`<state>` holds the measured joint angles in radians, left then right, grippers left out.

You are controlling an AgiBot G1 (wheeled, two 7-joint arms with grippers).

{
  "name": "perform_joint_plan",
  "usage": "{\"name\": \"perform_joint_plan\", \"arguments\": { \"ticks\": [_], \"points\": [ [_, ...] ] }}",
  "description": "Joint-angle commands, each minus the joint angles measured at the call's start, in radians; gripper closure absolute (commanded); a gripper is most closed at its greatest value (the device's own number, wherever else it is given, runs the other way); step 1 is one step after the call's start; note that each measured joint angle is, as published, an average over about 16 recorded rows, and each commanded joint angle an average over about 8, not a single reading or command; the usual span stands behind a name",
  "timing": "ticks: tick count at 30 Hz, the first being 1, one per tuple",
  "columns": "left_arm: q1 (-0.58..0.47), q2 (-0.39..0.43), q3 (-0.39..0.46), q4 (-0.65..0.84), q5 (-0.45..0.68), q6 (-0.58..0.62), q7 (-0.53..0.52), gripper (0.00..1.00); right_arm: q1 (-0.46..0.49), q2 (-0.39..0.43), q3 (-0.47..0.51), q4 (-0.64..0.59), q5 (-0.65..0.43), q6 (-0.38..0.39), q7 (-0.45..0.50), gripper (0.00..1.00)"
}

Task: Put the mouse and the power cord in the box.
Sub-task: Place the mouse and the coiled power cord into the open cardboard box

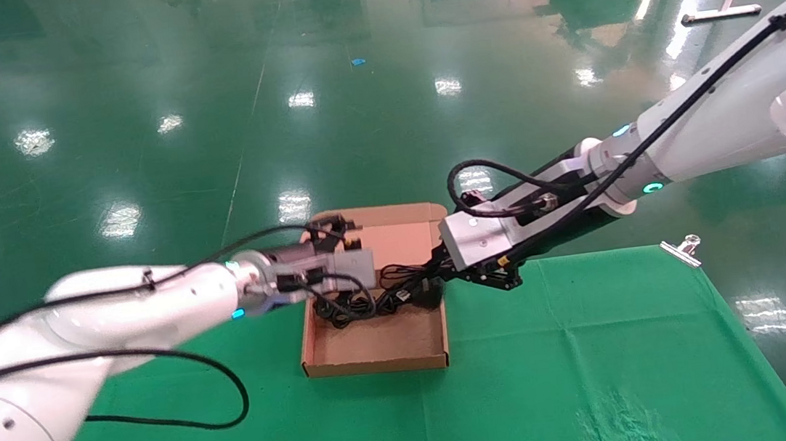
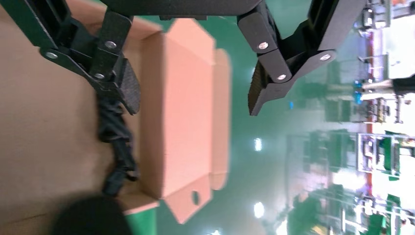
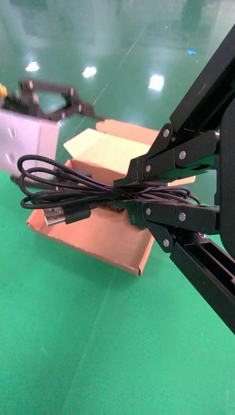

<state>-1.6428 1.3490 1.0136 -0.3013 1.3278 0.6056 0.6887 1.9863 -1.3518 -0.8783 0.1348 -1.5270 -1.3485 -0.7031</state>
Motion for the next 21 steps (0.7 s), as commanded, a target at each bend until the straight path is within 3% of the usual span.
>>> {"name": "perform_joint_plan", "arguments": {
  "ticks": [1, 11, 21],
  "points": [
    [-0.013, -0.002, 0.001, 0.002, -0.019, 0.014, -0.001, 0.0, -0.001, -0.003, -0.001, 0.007, 0.0, 0.005, 0.006, 1.0],
    [-0.086, -0.126, -0.051, 0.073, -0.112, 0.253, 0.094, 0.0, -0.071, -0.017, -0.044, 0.174, 0.025, 0.143, 0.102, 1.0],
    [-0.098, -0.263, -0.103, 0.119, -0.198, 0.505, 0.227, 0.0, -0.196, -0.021, -0.156, 0.328, 0.042, 0.471, 0.167, 1.0]
  ]
}}
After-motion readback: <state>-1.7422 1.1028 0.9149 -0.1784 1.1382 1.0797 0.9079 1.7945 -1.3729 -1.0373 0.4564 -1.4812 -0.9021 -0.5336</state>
